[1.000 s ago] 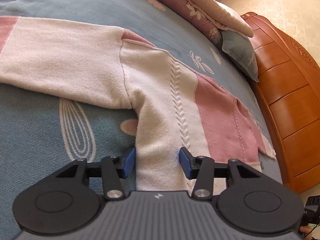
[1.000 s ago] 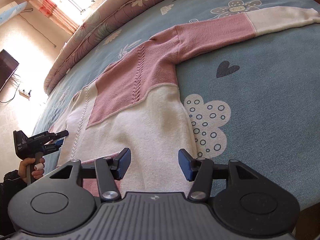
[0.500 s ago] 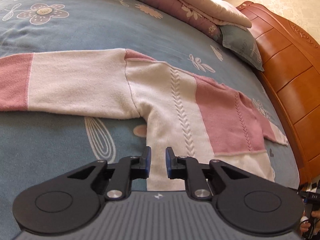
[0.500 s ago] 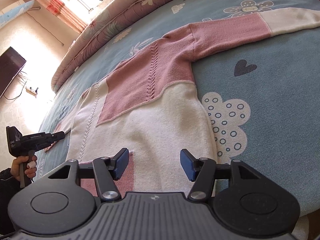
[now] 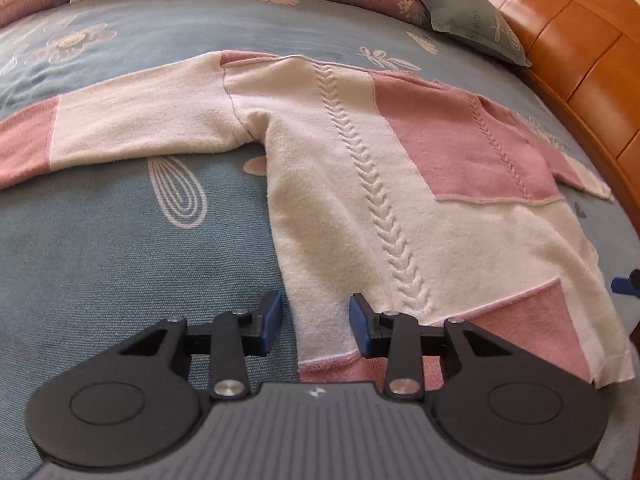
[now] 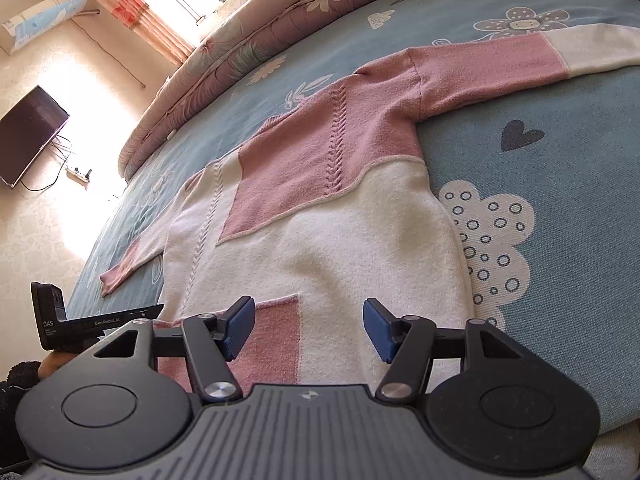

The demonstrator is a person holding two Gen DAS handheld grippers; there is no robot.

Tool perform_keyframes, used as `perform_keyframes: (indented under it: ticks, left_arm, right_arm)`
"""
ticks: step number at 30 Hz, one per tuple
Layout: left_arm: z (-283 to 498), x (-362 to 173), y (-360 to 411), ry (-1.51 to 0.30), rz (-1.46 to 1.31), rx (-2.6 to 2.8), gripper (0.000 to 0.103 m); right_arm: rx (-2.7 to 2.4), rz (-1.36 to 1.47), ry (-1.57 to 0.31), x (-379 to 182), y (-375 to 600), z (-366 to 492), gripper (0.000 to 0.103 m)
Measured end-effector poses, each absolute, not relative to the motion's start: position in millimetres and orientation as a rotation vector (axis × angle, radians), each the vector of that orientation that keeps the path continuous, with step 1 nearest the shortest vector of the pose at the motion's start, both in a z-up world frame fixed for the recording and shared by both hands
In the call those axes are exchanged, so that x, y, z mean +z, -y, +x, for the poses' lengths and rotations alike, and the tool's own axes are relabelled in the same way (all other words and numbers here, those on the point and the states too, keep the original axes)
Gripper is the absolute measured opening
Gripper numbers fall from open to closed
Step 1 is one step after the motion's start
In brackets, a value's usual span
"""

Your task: Fold clothes

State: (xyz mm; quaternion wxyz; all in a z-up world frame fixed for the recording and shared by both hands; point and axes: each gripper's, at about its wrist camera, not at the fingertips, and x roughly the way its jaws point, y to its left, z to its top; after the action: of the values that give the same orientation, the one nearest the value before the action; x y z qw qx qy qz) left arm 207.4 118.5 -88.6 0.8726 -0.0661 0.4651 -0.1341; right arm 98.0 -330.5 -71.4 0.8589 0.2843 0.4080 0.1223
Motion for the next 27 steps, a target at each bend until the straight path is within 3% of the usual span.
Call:
perform_keyframes:
  ticks: [2, 4, 7, 14, 16, 19, 27]
  left_arm:
    - [206.1, -84.4, -118.4, -0.966, -0.132, -0.282, 0.035]
    - [204.8, -80.2, -118.4, -0.96, -0.127, -0.283, 0.009]
    - [202.9, -73.9, -118.3, -0.951, -0.118, -0.285, 0.004]
    - [198.3, -59.2, -118.2, -0.93, -0.099, -0.289, 0.008]
    - [197.0, -55.0, -118.2, -0.924, -0.093, -0.291, 0.025]
    - [192.2, -53.4, -112.1, -0.927, -0.05, -0.297, 0.036]
    - [176.3, -54.3, -89.3, -0.947, 0.104, -0.321, 0.038]
  right_arm:
    - [0.254, 0.593, -0.856, -71.6, 329.6, 95.7, 0.066]
    - [0.25, 0.59, -0.854, -71.2, 329.3, 93.4, 0.066]
    - [0.242, 0.579, -0.846, -67.8, 331.4, 89.5, 0.066]
    - [0.237, 0.523, -0.839, -62.8, 332.1, 88.6, 0.072]
    - [0.24, 0.495, -0.851, -65.6, 322.6, 96.6, 0.072]
    - [0.26, 0.414, -0.863, -68.0, 299.5, 106.2, 0.079]
    - [0.228, 0.29, -0.878, -75.1, 295.4, 86.8, 0.087]
